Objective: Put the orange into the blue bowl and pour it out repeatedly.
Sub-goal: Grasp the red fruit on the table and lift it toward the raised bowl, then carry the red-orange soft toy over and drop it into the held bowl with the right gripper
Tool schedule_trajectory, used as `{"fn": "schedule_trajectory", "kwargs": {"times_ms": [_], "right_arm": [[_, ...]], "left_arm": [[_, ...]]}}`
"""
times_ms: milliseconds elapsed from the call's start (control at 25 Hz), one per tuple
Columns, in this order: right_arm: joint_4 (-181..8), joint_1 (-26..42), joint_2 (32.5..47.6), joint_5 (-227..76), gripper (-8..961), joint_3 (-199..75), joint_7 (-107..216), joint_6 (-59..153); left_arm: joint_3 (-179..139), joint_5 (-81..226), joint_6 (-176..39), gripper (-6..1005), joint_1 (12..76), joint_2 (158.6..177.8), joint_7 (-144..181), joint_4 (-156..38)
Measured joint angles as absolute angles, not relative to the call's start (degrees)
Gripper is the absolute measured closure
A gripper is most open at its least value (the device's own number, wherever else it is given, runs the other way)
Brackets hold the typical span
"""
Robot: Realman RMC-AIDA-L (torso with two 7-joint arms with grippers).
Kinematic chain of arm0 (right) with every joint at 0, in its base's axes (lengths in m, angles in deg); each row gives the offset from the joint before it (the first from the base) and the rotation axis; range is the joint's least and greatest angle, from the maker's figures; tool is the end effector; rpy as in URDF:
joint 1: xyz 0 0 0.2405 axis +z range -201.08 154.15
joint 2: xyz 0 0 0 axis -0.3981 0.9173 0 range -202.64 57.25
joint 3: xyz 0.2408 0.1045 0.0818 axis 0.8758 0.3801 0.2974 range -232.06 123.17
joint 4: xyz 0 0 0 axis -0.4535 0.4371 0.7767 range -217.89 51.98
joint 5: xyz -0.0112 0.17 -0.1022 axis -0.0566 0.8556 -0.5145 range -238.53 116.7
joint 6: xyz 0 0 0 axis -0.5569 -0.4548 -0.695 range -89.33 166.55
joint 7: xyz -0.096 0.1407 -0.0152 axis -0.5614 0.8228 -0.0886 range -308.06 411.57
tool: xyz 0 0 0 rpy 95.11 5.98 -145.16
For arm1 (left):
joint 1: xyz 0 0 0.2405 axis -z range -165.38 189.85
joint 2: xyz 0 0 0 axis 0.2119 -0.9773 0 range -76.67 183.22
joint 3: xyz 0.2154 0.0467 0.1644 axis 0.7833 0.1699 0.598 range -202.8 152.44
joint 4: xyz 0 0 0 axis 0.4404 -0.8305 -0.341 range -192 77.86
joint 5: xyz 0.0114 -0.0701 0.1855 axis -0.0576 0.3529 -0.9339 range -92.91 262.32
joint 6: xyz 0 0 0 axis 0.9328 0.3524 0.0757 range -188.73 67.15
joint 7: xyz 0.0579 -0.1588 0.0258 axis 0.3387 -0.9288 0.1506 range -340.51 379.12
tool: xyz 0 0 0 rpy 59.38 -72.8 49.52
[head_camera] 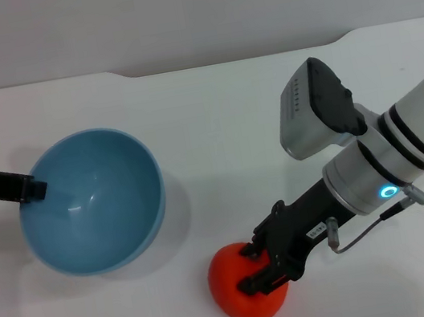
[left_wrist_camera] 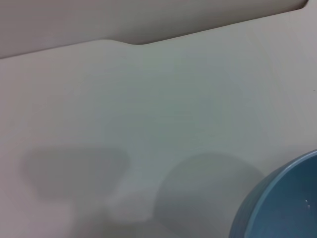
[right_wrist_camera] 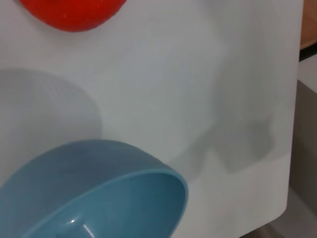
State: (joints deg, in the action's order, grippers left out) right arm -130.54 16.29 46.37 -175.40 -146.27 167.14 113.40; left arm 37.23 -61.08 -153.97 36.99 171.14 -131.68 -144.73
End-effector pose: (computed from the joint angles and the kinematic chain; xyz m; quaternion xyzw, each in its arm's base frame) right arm 0.1890 0.3247 -0.1323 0.9791 -0.1967 0.0365 0.0376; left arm -0.2535 0.3447 0.0422 -0.8447 -0.4658 0.0705 0.2541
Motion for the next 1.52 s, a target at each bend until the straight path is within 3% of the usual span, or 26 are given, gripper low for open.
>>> {"fn": "schedule_trajectory", "kwargs": {"times_ms": [200, 640, 1040, 1520], "right_arm": [[-131.56, 14.52, 46.10, -175.02, 453, -143.24, 167.04, 113.87], [-141.21, 5.98, 45.79, -174.65, 892, -127.74, 164.56, 122.61], [-157.54, 0.11, 45.78, -164.15, 922, -118.33, 159.98, 134.18], [-151.70, 7.20, 46.02, -167.55, 885, -126.01, 162.96, 129.06]], "left_arm": [[37.91, -61.12, -153.69, 1001, 37.31, 171.13, -131.69, -144.72], [41.46, -61.17, -153.05, 1001, 38.81, 171.05, -131.70, -143.64], [53.67, -60.99, -149.62, 1000, 45.29, 171.42, -133.44, -133.73], [67.05, -54.95, -143.02, 1000, 52.38, 172.03, -138.16, -129.94]]}}
